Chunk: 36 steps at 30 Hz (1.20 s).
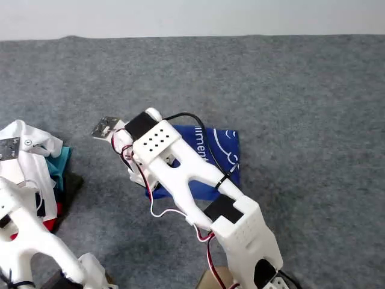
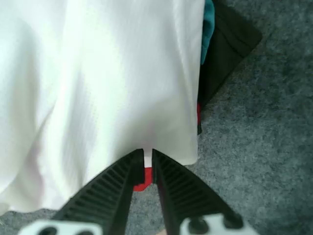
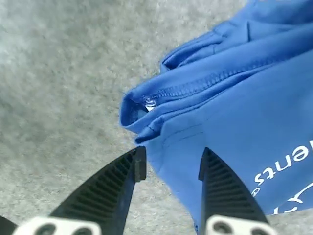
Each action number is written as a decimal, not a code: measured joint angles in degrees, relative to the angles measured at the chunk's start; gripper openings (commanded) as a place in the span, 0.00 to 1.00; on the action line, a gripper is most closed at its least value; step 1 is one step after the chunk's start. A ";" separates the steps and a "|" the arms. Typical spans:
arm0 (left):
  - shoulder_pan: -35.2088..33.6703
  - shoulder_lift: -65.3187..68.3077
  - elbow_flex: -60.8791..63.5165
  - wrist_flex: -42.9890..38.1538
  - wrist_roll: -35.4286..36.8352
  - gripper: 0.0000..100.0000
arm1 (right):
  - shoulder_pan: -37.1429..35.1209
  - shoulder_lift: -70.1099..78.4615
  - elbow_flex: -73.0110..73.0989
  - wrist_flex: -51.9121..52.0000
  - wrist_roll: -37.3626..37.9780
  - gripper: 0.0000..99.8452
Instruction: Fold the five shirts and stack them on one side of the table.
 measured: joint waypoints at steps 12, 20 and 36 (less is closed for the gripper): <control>0.00 0.00 0.00 0.00 0.00 0.04 | -2.02 0.00 1.85 0.00 -1.76 0.19; 0.00 0.00 0.00 0.00 0.00 0.04 | -2.02 3.60 1.85 0.00 -1.76 0.06; 0.00 0.00 0.00 0.00 0.00 0.04 | -0.44 3.60 -1.32 -0.70 -1.76 0.01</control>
